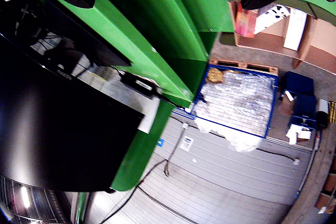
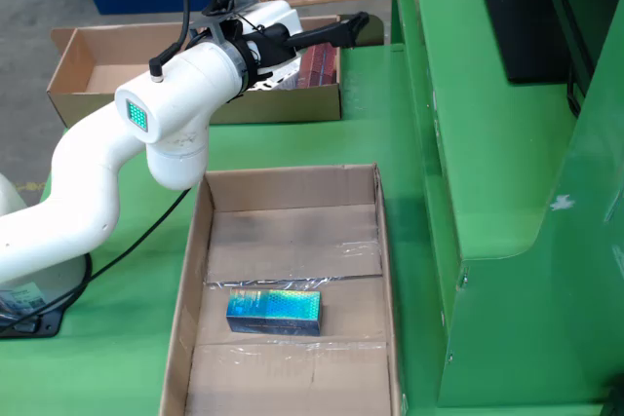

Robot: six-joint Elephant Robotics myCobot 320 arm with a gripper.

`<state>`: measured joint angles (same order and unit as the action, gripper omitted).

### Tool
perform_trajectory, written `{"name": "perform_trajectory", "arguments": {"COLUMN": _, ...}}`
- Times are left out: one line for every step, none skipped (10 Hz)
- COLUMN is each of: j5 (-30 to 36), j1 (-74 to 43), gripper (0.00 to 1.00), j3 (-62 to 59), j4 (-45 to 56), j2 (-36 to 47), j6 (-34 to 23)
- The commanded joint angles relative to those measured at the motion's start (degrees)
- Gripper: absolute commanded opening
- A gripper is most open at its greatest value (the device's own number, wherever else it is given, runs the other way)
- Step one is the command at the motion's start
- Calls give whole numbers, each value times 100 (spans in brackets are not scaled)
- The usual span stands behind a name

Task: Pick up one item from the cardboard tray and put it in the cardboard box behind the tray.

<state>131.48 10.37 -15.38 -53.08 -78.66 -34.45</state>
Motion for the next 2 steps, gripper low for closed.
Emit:
{"name": "perform_trajectory", "arguments": {"j5": 3652, "j1": -36, "gripper": 100, "j3": -139, "j4": -62, "j2": 189, "j6": 48}}
{"name": "perform_trajectory", "arguments": {"j5": 3652, "j1": -36, "gripper": 100, "j3": -139, "j4": -62, "j2": 189, "j6": 48}}
